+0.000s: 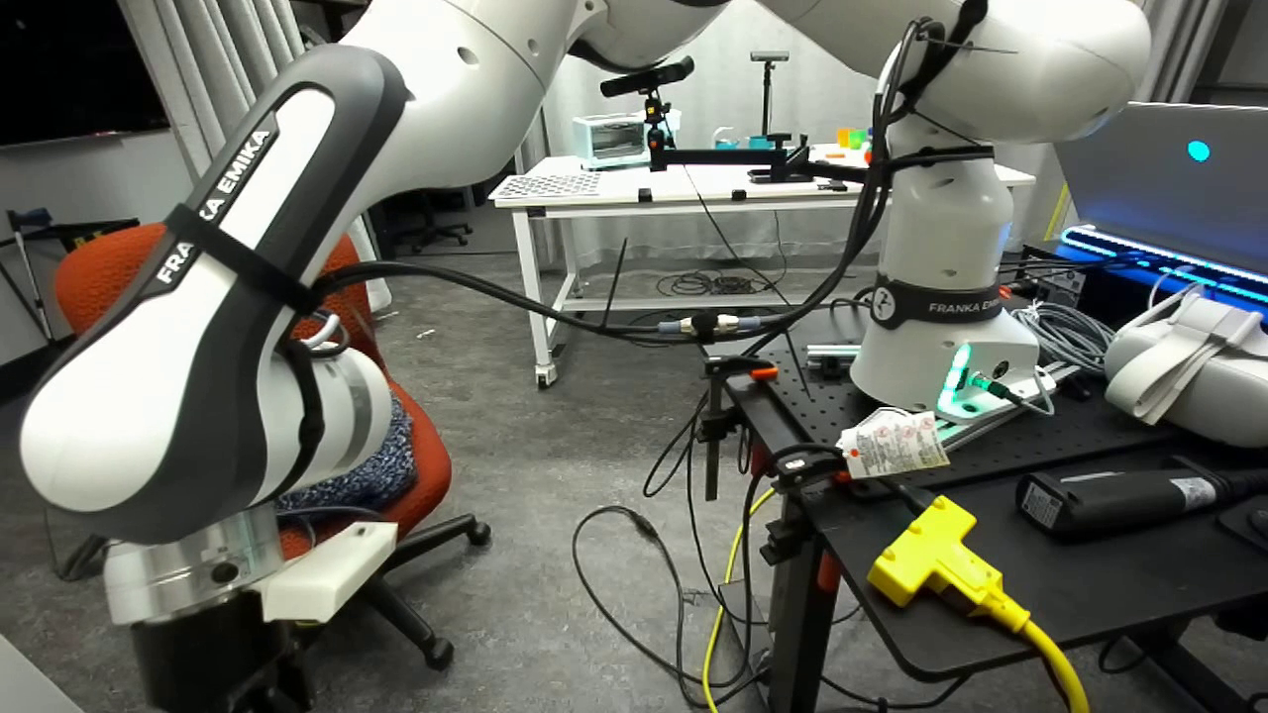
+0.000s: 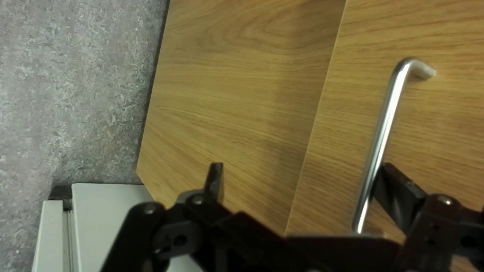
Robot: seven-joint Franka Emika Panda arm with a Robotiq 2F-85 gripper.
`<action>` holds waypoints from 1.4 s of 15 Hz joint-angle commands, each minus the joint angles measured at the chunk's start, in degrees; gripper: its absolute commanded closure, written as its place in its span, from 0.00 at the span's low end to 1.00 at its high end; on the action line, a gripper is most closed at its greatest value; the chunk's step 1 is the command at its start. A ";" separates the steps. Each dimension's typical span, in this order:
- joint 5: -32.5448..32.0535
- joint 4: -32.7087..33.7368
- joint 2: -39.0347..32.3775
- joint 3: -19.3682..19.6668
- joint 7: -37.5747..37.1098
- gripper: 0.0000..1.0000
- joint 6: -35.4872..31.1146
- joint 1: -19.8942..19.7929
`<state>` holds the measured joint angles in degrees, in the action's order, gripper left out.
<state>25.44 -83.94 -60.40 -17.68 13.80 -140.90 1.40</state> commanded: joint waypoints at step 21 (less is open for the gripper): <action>-8.76 -16.53 20.17 6.40 -6.82 0.00 -1.86 0.71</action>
<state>18.35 -94.40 -47.34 -11.60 8.80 -141.49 1.44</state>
